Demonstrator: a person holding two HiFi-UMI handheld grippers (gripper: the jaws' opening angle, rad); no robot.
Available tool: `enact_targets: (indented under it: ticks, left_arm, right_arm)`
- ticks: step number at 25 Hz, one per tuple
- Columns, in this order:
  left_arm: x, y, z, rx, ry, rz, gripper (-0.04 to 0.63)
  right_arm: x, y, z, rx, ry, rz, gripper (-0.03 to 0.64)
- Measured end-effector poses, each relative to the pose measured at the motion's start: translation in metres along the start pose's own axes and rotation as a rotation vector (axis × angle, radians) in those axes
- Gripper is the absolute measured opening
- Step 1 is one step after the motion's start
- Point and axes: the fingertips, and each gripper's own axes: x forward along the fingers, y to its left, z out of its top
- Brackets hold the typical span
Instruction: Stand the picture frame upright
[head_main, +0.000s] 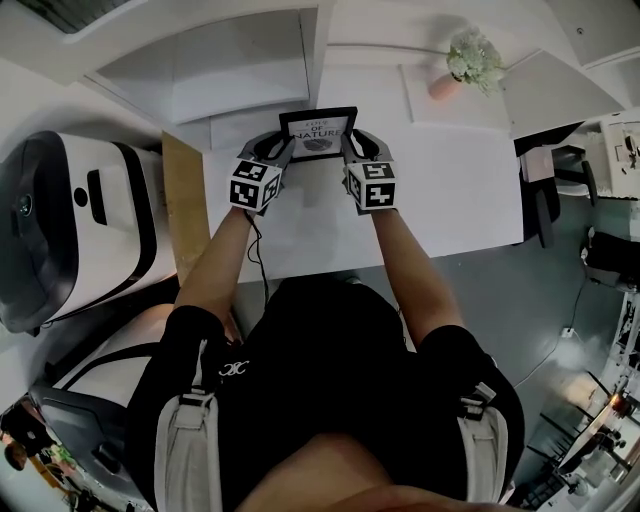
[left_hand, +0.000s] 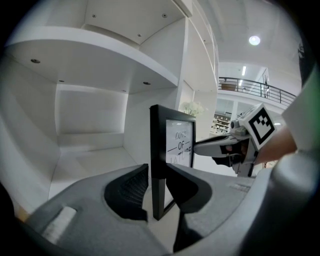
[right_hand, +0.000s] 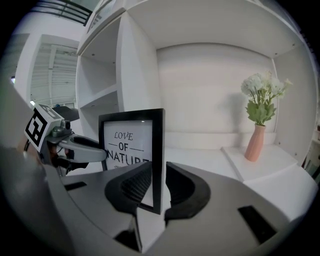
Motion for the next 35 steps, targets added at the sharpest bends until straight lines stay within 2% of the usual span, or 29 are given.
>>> enact_targets:
  ticks: [1, 3, 9, 12, 15, 16, 21, 26, 30, 35]
  left_arm:
    - [-0.001, 0.001, 0.001, -0.006, -0.007, 0.010, 0.124]
    - [-0.007, 0.001, 0.003, -0.022, -0.031, 0.028, 0.237]
    - [-0.044, -0.006, 0.019, -0.003, -0.095, 0.118, 0.235]
    - [-0.072, -0.023, 0.033, 0.002, -0.138, 0.165, 0.204]
    - [-0.107, -0.047, 0.052, 0.039, -0.194, 0.244, 0.051]
    - [-0.118, -0.056, 0.059, 0.042, -0.220, 0.268, 0.037]
    - [-0.175, -0.108, 0.079, 0.007, -0.314, 0.310, 0.025]
    - [-0.221, -0.155, 0.075, 0.029, -0.306, 0.375, 0.018]
    - [-0.248, -0.182, 0.067, 0.028, -0.312, 0.451, 0.017]
    - [-0.263, -0.214, 0.063, 0.031, -0.329, 0.467, 0.017]
  right_arm:
    - [-0.001, -0.001, 0.000, 0.006, -0.006, -0.002, 0.085]
    - [-0.006, -0.002, 0.001, 0.016, -0.018, -0.005, 0.114]
    - [-0.040, -0.002, 0.027, -0.007, -0.110, -0.005, 0.109]
    - [-0.069, 0.003, 0.044, -0.028, -0.180, -0.010, 0.070]
    - [-0.104, 0.011, 0.064, -0.053, -0.261, -0.004, 0.003]
    - [-0.116, 0.014, 0.070, -0.059, -0.284, 0.003, 0.002]
    - [-0.181, 0.030, 0.082, -0.090, -0.357, 0.047, 0.002]
    - [-0.238, 0.035, 0.078, -0.091, -0.389, 0.062, 0.000]
    - [-0.271, 0.041, 0.071, -0.146, -0.413, 0.056, 0.000]
    - [-0.296, 0.048, 0.068, -0.155, -0.438, 0.084, 0.000]
